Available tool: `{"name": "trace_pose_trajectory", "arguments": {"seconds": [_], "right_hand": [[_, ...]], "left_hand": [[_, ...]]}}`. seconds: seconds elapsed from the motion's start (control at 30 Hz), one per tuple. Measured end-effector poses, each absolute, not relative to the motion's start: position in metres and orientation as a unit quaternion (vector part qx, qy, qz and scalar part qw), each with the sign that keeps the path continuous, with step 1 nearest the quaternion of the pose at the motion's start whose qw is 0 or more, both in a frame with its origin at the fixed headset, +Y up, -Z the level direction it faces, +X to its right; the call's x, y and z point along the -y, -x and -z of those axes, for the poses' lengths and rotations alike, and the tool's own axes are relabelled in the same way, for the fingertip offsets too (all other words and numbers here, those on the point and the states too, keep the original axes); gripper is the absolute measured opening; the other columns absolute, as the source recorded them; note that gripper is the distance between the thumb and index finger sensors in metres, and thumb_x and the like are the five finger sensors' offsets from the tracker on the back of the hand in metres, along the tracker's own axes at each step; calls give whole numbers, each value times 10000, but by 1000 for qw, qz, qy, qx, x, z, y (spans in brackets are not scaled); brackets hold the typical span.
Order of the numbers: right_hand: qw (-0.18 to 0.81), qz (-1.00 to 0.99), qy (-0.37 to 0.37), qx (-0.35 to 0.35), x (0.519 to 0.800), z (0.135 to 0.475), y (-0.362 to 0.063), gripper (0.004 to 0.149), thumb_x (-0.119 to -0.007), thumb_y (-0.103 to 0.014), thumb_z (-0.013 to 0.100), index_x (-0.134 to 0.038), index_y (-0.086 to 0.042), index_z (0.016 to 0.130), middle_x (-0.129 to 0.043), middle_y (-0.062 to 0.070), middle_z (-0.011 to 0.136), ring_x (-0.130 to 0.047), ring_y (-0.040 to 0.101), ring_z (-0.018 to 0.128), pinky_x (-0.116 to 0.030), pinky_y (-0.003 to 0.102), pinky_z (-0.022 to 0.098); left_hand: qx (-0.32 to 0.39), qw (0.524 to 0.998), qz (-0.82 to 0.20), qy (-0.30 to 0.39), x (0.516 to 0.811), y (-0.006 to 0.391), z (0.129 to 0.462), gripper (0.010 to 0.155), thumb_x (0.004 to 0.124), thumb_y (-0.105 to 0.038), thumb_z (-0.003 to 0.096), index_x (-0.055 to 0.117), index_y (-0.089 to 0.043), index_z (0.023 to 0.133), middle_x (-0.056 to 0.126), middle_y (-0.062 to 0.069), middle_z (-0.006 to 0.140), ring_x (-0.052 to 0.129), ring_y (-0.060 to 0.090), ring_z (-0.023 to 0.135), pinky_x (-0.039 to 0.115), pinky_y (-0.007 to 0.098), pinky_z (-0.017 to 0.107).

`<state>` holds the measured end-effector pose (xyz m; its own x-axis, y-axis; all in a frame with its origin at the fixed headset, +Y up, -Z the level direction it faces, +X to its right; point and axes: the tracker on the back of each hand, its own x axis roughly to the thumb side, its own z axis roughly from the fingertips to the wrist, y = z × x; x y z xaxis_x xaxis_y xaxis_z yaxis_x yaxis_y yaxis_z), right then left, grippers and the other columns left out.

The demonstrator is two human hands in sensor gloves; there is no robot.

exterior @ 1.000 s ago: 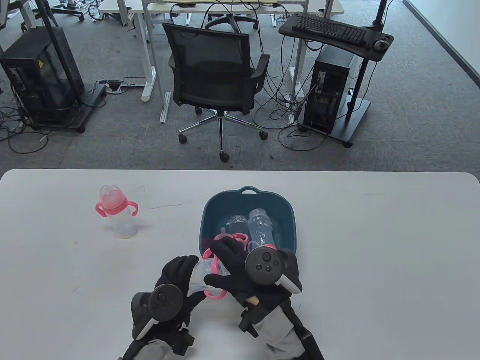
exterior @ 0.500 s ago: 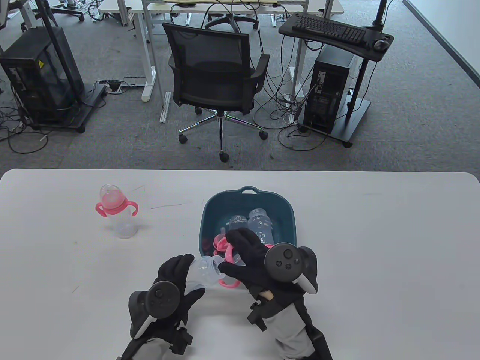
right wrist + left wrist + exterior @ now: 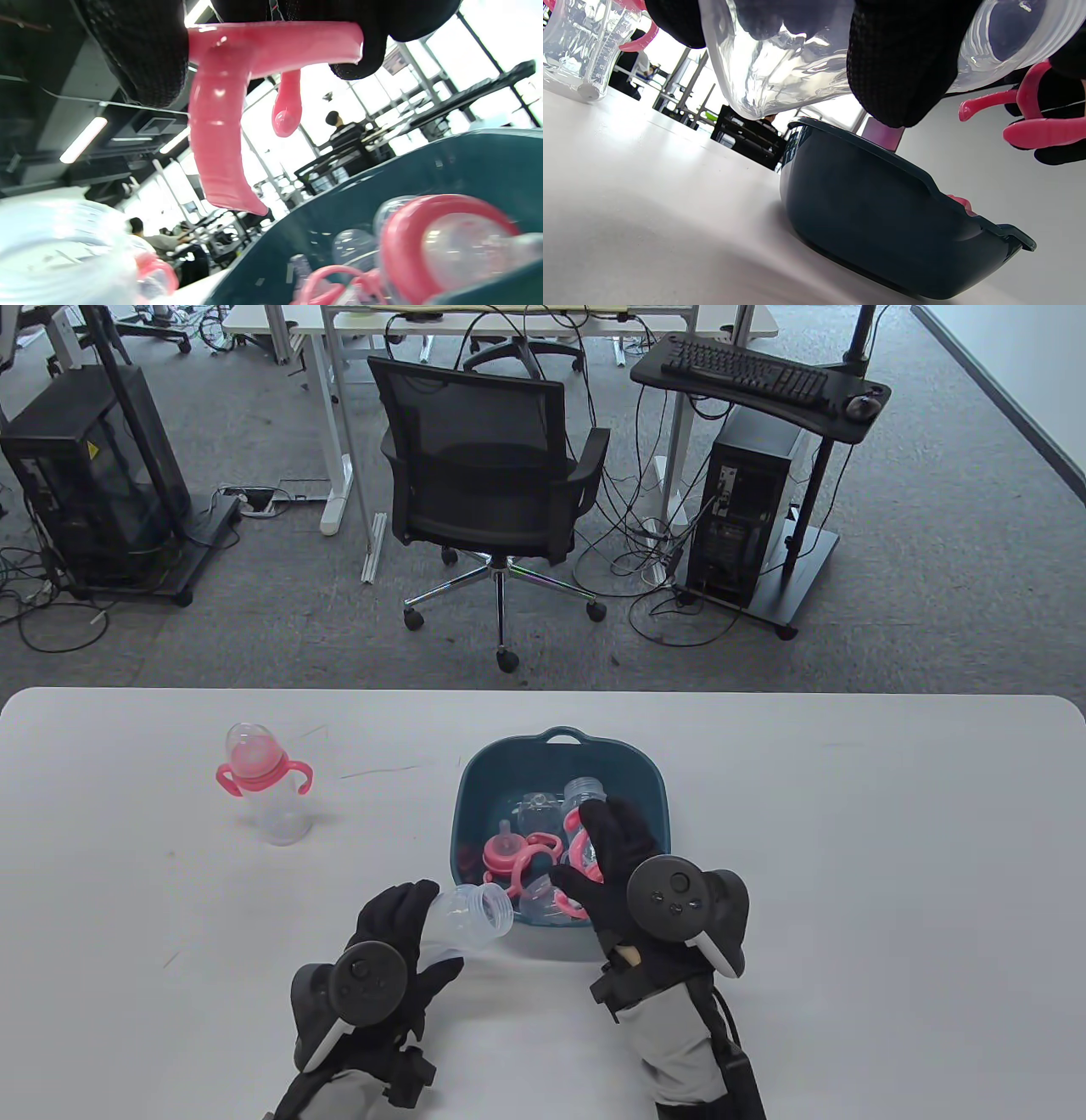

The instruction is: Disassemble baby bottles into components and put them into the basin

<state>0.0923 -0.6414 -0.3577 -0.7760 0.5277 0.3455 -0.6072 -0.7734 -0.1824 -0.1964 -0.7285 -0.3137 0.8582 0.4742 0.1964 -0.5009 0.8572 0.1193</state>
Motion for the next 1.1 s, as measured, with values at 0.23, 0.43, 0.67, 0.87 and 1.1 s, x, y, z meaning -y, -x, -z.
{"name": "trace_pose_trajectory", "arguments": {"seconds": [0.23, 0.43, 0.67, 0.87, 1.1], "right_hand": [[233, -958, -93, 137, 663, 368, -94, 789, -863, -431, 496, -480, -64, 1081, -434, 312, 1097, -703, 538, 861, -575, 671, 618], [198, -970, -59, 127, 675, 373, -98, 791, -844, -458, 500, -482, -58, 1077, -452, 320, 1086, -731, 529, 840, -595, 663, 604], [193, -973, -51, 114, 686, 377, -99, 784, -815, -486, 511, -489, -42, 1070, -483, 308, 1078, -737, 506, 835, -600, 659, 599], [190, -975, -49, 106, 690, 379, -100, 774, -809, -478, 516, -492, -49, 1077, -492, 299, 1082, -716, 508, 854, -589, 664, 604], [190, -971, -57, 134, 675, 369, -104, 772, -802, -476, 521, -480, -66, 1091, -489, 282, 1097, -668, 521, 894, -571, 671, 615]], "left_hand": [[81, 960, -253, -83, 729, 196, 314, 907, 925, -440, 422, 287, -392, 1065, 336, -56, 1110, 426, 278, 1120, 528, 585, 735], [81, 960, -254, -83, 729, 196, 314, 907, 924, -440, 422, 287, -391, 1065, 336, -56, 1110, 429, 275, 1119, 528, 584, 736], [82, 960, -253, -83, 729, 196, 313, 906, 925, -440, 422, 288, -391, 1065, 336, -55, 1110, 431, 275, 1118, 528, 585, 735], [82, 960, -253, -83, 728, 196, 313, 910, 925, -440, 422, 285, -383, 1068, 336, -56, 1110, 428, 276, 1119, 528, 585, 735], [81, 959, -258, -83, 728, 196, 314, 908, 925, -439, 422, 287, -386, 1066, 335, -57, 1110, 427, 274, 1120, 528, 584, 736]]}}
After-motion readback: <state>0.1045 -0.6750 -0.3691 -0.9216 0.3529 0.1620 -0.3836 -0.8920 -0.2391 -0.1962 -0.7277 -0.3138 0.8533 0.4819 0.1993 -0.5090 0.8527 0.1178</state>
